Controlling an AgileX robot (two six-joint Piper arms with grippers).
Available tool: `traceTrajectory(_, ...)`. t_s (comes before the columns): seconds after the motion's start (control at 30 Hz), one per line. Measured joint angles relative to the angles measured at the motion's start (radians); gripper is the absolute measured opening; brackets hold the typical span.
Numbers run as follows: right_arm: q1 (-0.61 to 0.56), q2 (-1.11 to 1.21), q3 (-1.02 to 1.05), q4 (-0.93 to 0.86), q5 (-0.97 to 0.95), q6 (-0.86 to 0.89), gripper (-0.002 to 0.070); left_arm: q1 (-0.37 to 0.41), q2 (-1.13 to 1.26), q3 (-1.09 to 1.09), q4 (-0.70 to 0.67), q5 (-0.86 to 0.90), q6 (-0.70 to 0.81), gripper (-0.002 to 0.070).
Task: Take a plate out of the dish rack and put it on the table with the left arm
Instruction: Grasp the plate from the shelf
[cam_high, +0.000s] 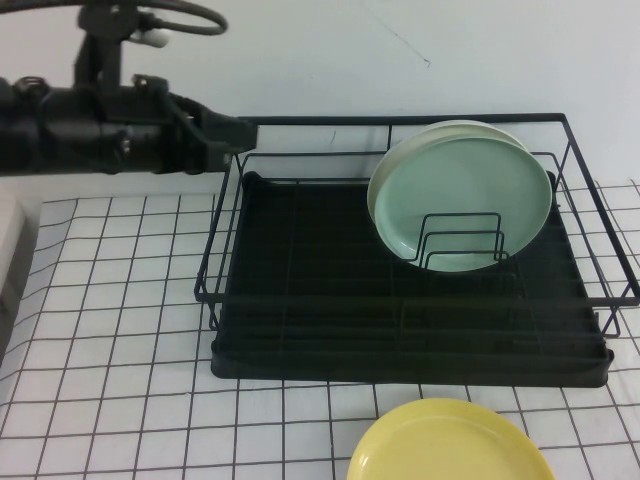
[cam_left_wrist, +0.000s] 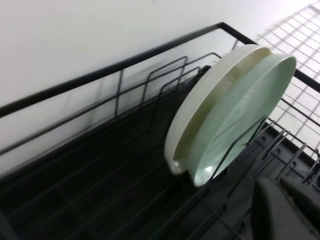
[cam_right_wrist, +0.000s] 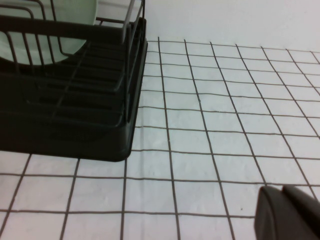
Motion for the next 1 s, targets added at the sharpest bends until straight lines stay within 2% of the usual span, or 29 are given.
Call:
traceTrajectory(0.27,0.000,0.000,0.000,0.000,0.000,0.000,-0.0001,-0.121,0.246,-0.255,0.038,0.062,0.020,-0.0003)
traceTrajectory(0.47,0.000,0.000,0.000,0.000,0.000,0.000,-0.0001,-0.186,0.360,-0.382,0.050,0.114,0.103,0.0001)
traceTrajectory(0.57,0.000,0.000,0.000,0.000,0.000,0.000,-0.0001,-0.206,0.405,-0.439,0.065,0.161,0.158,0.0071)
traceTrajectory(0.77,0.000,0.000,0.000,0.000,0.000,0.000,-0.0001,-0.222,0.446,-0.480,0.109,0.168,0.217,0.0344)
traceTrajectory(0.87,0.000,0.000,0.000,0.000,0.000,0.000,-0.0001,-0.223,0.458,-0.480,0.109,0.138,0.242,0.0379)
traceTrajectory(1.0,0.000,0.000,0.000,0.000,0.000,0.000,-0.0001,-0.223,0.470,-0.482,0.107,0.120,0.288,0.0381)
